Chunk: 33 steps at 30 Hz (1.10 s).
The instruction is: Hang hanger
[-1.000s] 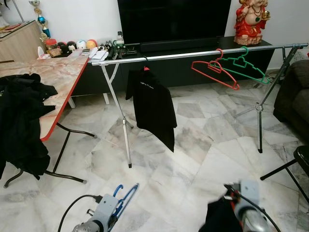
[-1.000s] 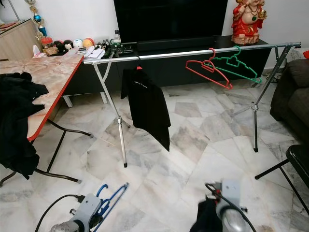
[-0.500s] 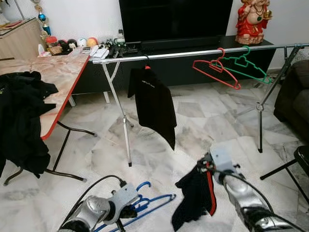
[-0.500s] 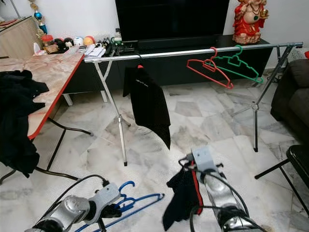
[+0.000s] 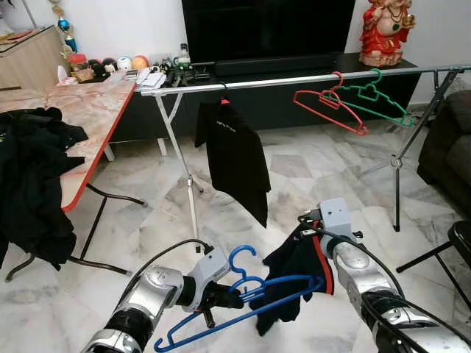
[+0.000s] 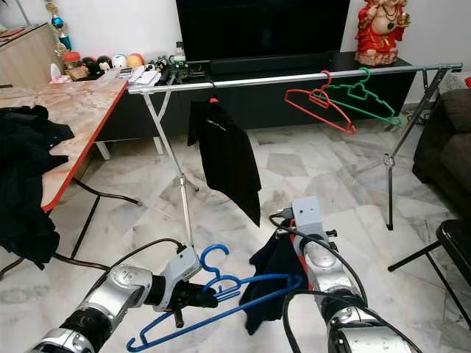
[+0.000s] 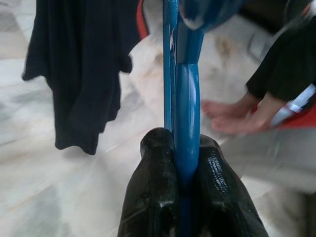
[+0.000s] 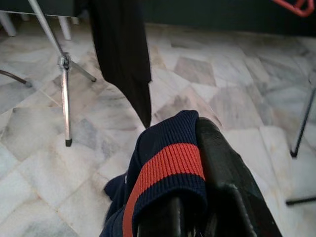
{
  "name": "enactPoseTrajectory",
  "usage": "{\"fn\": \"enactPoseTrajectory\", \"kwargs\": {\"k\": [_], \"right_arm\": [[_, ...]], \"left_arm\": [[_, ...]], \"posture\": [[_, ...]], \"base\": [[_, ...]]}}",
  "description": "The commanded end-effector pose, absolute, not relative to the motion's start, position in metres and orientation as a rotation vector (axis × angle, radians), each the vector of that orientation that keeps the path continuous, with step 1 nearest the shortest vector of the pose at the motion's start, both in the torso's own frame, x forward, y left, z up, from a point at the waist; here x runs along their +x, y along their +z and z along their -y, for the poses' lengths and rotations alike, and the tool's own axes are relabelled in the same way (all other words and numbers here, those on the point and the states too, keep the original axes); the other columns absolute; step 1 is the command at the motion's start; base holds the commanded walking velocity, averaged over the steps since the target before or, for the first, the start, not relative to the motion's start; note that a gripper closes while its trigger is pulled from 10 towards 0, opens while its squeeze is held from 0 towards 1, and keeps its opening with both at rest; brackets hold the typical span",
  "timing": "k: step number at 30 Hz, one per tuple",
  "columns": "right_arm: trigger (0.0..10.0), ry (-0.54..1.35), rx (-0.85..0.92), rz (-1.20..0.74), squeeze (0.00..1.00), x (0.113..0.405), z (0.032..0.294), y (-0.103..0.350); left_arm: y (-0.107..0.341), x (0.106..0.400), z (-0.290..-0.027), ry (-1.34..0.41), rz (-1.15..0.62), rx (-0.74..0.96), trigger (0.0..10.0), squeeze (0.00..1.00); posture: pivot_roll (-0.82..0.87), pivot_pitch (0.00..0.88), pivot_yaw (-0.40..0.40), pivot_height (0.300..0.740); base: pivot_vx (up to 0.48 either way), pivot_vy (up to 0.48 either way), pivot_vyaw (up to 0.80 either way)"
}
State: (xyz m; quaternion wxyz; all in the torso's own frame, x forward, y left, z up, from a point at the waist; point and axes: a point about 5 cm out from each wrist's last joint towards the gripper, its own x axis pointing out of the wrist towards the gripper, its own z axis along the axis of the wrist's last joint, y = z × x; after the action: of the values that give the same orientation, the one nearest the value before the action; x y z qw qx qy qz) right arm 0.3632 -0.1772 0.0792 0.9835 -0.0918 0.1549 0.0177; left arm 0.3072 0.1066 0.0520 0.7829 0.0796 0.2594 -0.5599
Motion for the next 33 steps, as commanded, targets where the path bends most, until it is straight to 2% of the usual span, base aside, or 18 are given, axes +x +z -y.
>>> {"fn": "enactPoseTrajectory", "kwargs": {"k": [1,5,9,23,30,33], "right_arm": [[10.0,0.027,-0.168,-0.292,0.0,0.369,0.174,0.088],[10.0,0.022,-0.161,-0.298,0.0,0.37,0.172,0.089],[10.0,0.009,-0.151,-0.307,0.0,0.37,0.173,0.088],[10.0,-0.005,-0.13,-0.322,0.0,0.368,0.177,0.085],[10.0,0.034,-0.086,-0.339,0.0,0.369,0.173,0.085],[10.0,0.111,-0.067,-0.354,0.0,0.369,0.166,0.085]], "left_arm": [[0.06,0.309,-0.103,-1.226,-0.525,0.124,10.0,0.0],[0.065,0.31,-0.097,-1.236,-0.495,0.098,10.0,0.0],[0.074,0.318,-0.094,-1.166,-0.437,0.057,10.0,0.0],[0.066,0.328,-0.104,-0.907,-0.419,0.108,10.0,0.0],[0.067,0.329,-0.1,-0.884,-0.401,0.084,10.0,0.0],[0.069,0.33,-0.096,-0.891,-0.382,0.052,10.0,0.0]], "posture": [[-0.04,0.0,0.016,0.74],[-0.03,0.0,0.012,0.74],[-0.03,0.0,0.012,0.74],[-0.04,0.0,0.004,0.74],[-0.04,0.0,0.001,0.74],[-0.05,0.0,0.0,0.74]], "base": [[0.0,0.0,0.0],[0.0,0.0,0.0],[0.0,0.0,0.0],[0.0,0.0,0.0],[0.0,0.0,0.0],[0.0,0.0,0.0]]}}
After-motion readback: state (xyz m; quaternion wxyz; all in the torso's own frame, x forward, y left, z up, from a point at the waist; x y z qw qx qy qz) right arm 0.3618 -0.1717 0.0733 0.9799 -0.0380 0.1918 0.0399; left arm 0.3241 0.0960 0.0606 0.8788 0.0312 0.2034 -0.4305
